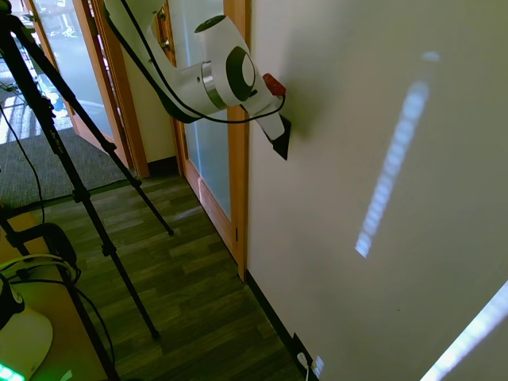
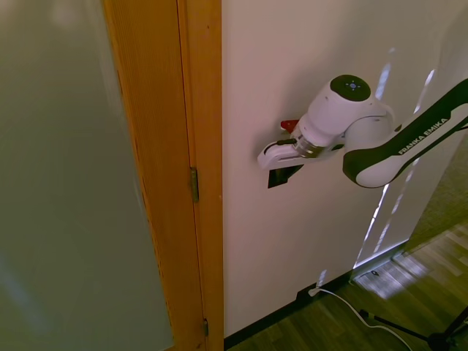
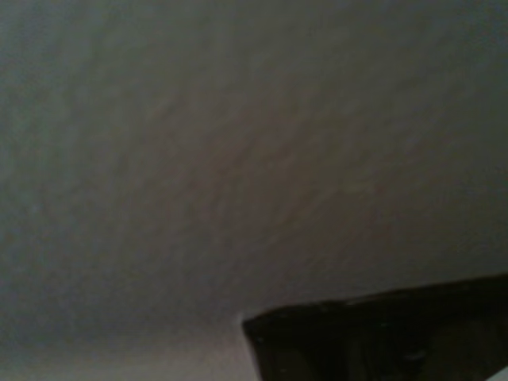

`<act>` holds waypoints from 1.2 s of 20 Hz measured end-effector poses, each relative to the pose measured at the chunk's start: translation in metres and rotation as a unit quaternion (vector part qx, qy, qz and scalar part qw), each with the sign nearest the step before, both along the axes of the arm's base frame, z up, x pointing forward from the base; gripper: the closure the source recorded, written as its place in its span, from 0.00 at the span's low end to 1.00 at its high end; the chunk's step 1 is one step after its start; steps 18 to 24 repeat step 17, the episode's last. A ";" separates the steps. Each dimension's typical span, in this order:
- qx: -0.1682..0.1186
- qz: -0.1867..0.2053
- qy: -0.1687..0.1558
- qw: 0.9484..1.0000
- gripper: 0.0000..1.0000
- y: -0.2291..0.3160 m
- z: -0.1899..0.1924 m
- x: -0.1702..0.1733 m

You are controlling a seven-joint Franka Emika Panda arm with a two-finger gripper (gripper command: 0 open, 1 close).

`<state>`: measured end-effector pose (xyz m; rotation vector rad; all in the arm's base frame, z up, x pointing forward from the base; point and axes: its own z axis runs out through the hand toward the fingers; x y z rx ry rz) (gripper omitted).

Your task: Turn on the light

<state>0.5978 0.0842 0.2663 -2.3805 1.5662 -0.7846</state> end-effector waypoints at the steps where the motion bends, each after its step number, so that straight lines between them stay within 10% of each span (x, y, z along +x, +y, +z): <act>1: 0.002 -0.002 -0.003 1.000 1.00 -0.003 0.000 -0.001; 11: 0.006 -0.007 -0.055 0.998 1.00 -0.003 0.025 -0.016; 12: 0.006 -0.007 -0.062 0.998 0.00 -0.003 0.031 -0.019; 24: -0.011 0.011 -0.066 0.998 0.00 -0.016 0.043 -0.030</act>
